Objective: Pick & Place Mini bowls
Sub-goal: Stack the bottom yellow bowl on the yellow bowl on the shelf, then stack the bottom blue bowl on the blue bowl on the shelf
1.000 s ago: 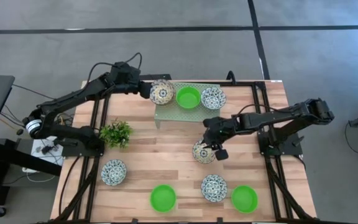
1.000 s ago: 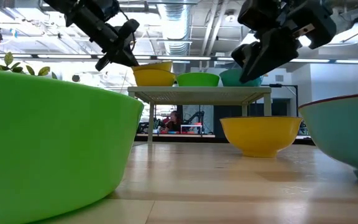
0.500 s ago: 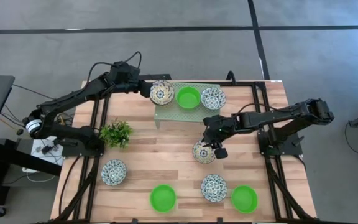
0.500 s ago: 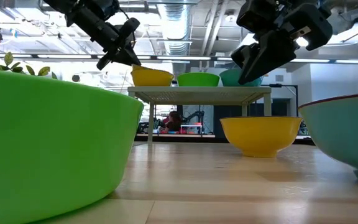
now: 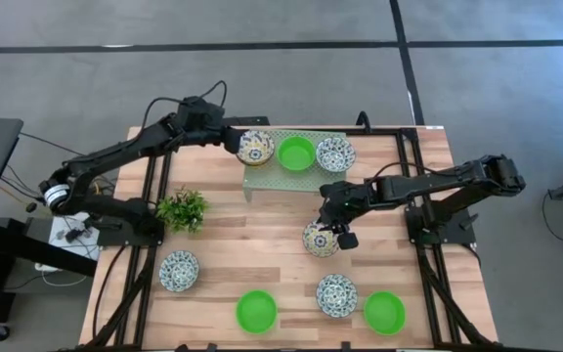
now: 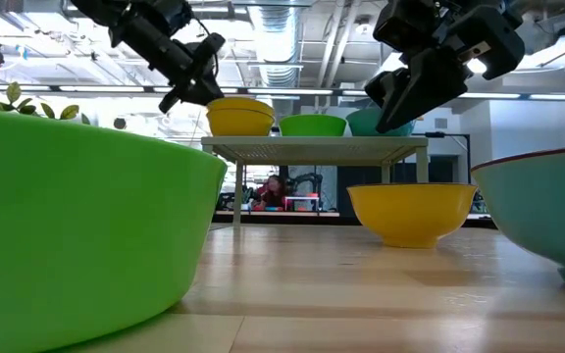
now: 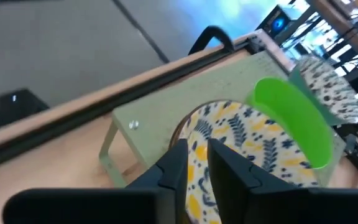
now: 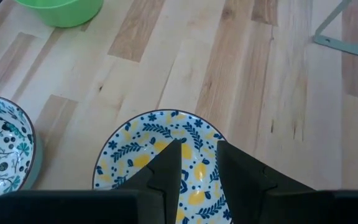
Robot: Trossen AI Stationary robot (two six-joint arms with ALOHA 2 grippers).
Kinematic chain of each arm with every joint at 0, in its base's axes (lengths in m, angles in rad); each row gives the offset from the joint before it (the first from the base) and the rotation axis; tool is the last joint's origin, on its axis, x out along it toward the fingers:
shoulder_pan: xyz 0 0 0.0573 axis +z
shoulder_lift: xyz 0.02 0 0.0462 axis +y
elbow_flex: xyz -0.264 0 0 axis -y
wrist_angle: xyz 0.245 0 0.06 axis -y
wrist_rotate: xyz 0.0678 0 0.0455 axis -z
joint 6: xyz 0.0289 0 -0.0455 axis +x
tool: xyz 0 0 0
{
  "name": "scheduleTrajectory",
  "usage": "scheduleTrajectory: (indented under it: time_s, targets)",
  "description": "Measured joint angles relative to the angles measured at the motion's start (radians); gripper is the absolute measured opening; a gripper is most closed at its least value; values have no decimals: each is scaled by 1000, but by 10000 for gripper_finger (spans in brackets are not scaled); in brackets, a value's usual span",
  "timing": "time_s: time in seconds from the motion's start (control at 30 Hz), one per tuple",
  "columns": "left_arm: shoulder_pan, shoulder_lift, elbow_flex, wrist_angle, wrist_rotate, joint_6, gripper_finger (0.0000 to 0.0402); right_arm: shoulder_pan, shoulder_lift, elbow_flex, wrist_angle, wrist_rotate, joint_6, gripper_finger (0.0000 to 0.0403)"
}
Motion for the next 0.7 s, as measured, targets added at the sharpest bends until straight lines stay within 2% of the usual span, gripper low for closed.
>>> scheduleTrajectory:
  time_s: [0.3,0.53,0.7]
  targets:
    - [-27,-197,0,14,-1,37,74,0,0,0,3,0,0,98]
    - [-157,-328,0,6,2,96,67,1,0,0,61,0,2,98]
    - [-267,-359,-1,-3,2,149,65,2,0,0,94,1,2,98]
